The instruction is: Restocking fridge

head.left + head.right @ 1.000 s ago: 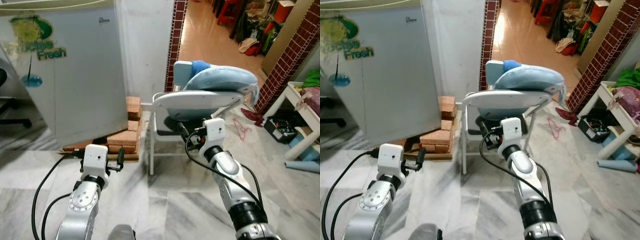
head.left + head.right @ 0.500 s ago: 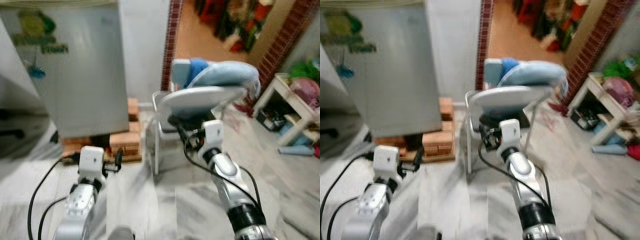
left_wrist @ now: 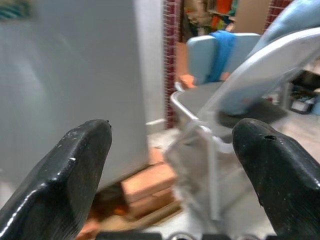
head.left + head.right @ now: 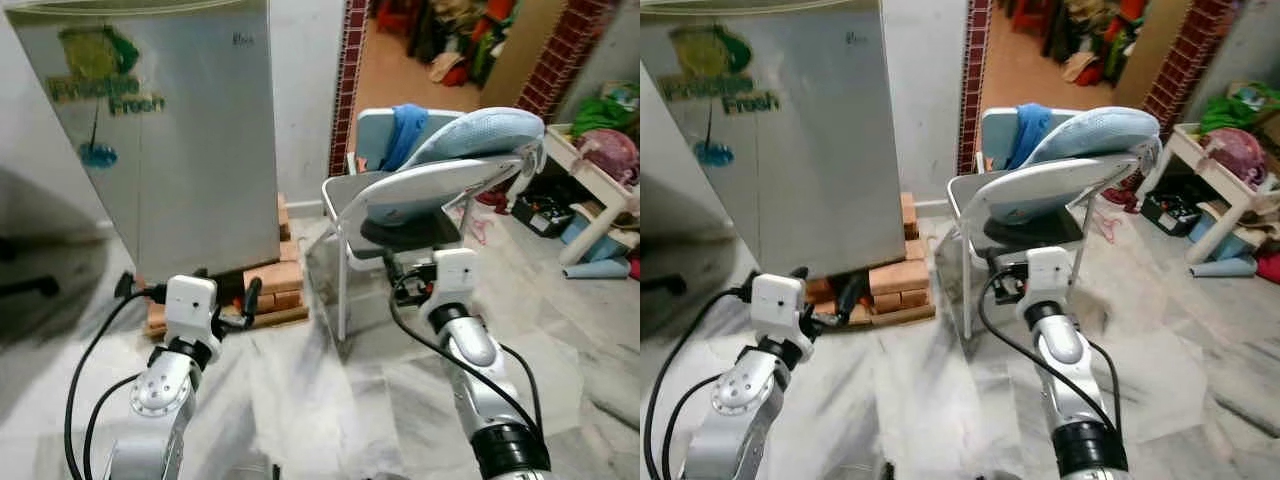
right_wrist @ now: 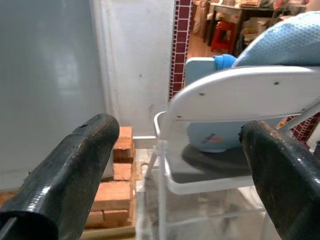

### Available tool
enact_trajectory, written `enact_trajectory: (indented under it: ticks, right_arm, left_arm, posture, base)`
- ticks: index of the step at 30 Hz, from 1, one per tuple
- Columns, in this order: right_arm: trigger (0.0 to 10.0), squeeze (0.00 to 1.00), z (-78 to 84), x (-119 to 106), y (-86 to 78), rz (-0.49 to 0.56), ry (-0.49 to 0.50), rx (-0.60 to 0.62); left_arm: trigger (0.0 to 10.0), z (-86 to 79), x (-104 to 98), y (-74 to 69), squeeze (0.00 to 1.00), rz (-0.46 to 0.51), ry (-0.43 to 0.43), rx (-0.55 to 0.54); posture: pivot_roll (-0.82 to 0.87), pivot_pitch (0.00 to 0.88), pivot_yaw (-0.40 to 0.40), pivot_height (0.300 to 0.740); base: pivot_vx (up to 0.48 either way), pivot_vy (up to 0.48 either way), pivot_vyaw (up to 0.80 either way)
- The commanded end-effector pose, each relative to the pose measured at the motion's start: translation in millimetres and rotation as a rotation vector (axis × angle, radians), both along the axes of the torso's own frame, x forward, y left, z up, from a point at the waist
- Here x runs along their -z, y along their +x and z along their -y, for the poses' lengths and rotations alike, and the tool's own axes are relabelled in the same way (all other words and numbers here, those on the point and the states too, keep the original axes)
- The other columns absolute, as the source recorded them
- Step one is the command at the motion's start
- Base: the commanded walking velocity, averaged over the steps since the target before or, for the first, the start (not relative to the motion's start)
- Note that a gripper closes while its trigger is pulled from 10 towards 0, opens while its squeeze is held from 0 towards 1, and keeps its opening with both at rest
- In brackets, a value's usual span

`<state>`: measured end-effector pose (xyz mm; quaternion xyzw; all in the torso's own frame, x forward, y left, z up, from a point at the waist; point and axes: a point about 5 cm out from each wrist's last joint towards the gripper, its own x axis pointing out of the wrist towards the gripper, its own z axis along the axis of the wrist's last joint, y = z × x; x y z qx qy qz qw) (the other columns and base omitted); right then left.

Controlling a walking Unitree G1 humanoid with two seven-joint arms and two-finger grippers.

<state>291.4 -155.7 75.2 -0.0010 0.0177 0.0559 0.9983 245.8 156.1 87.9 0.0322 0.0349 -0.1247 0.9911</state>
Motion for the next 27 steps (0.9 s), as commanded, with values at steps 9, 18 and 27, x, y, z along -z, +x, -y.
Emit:
enact_trajectory:
  ticks: [9,18,27]
  right_arm:
    - [10.0,0.00,-9.2,-6,-1.1,0.050,-0.018,0.009]
    - [10.0,0.00,-8.2,-2,1.0,0.021,-0.039,-0.025]
    - [10.0,0.00,-11.6,-6,7.3,0.029,-0.047,-0.053]
  left_arm:
    - [10.0,-3.4,-3,14.4,0.00,0.016,0.029,0.042]
    - [10.0,2.2,10,5.6,0.00,-0.024,0.007,0.021]
    - [10.0,-0.4,11,5.5,0.00,-0.024,0.015,-0.011]
  posture:
    - [0.06,0.000,0.070,0.740]
    - [0.08,0.000,0.003,0.740]
    - [0.09,0.000,-0.015,0.740]
  base:
    - [0.000,0.057,0.00]
    - [0.000,0.205,0.00]
    - [0.000,0.480,0.00]
